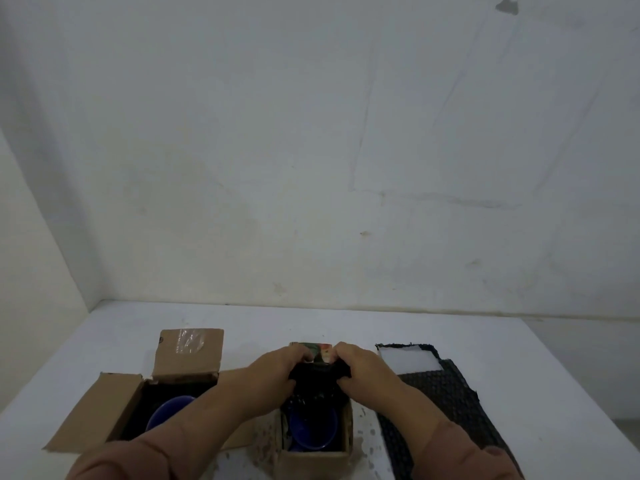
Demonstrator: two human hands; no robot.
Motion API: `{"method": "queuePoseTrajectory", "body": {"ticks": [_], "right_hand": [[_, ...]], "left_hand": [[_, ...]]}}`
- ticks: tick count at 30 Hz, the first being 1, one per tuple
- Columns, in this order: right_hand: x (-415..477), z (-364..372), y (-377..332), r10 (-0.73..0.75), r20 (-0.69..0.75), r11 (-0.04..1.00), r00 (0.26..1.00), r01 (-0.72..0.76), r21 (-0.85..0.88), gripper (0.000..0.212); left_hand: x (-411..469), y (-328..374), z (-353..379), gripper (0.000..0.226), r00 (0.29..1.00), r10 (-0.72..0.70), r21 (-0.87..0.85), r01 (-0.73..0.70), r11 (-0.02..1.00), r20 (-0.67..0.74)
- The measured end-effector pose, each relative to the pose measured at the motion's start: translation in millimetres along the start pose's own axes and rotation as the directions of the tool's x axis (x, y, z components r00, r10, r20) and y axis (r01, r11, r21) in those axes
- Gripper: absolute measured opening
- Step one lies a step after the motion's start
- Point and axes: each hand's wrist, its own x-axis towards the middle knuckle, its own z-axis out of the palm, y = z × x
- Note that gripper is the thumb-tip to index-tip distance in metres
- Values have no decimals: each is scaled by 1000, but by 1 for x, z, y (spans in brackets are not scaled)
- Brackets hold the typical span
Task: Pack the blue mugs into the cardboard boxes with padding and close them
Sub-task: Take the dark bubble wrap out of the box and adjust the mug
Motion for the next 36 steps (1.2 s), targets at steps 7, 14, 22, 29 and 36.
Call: {"method": "queuePoseTrajectory", "body": {"ticks": [7, 14, 22, 29, 36], "right_hand": [[3, 40, 11, -164, -76, 948, 983, 136, -286, 26], [5, 53, 16, -225, 9, 860, 974, 203, -467, 50], [19, 61, 9, -180, -10, 846, 984, 150, -512, 41], [20, 63, 3, -19, 94, 820, 995, 69, -568, 26], [22, 67, 9, 44, 137, 781, 990, 52, -622, 37]], "left_hand": [[3, -11, 26, 26, 973, 208, 338, -164, 927, -97], [7, -12, 33, 24, 953, 290, 438, -225, 870, -88], [19, -9, 42, 36, 997, 77, 522, -77, 849, 22], [32, 9, 54, 29, 995, -55, 661, -14, 750, 84], [34, 3, 40, 41, 975, -88, 602, -56, 796, 206]]}}
